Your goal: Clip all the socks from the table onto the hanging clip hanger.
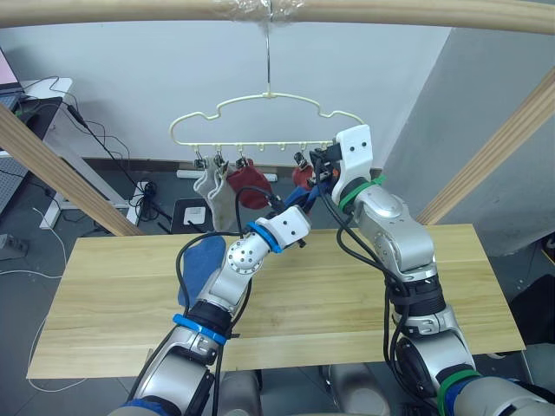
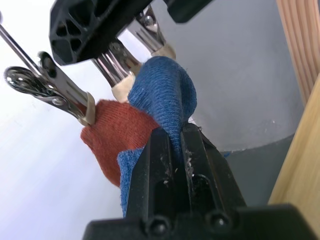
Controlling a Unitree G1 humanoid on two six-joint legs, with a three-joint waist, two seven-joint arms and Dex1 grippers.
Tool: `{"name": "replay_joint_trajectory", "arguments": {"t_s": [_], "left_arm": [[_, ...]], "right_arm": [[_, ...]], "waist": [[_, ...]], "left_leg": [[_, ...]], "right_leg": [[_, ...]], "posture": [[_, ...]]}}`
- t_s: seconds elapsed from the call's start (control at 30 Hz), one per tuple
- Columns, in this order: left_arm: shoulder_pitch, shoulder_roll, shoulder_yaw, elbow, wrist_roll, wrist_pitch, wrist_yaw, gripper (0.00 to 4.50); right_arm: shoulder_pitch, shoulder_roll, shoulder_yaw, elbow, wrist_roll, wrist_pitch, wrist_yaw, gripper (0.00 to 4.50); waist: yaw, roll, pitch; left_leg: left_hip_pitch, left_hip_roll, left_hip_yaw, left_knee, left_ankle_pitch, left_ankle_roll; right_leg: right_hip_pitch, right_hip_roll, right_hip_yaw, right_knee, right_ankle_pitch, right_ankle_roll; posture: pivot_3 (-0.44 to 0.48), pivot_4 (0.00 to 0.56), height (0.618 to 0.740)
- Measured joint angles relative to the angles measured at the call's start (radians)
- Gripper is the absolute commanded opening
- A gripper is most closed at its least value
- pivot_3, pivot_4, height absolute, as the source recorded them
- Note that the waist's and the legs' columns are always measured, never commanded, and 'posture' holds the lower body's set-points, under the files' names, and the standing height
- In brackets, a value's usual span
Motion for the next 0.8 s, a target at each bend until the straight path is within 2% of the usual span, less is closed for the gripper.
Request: {"name": "replay_joint_trajectory", "arguments": {"t_s": [0.8], "left_arm": [[-0.035, -0.017, 0.010, 0.021, -0.006, 0.017, 0.006, 0.00]], "right_arm": [[0.000, 0.002, -0.001, -0.004, 0.012, 0.013, 0.001, 0.01]], "waist": [[0.000, 0.000, 0.000]], "left_leg": [[0.000, 0.000, 0.000, 0.000, 0.000, 0.000]], "right_leg": [[0.000, 0.000, 0.000, 0.000, 0.000, 0.000]], "posture": [[-0.128, 0.239, 0.740]]}}
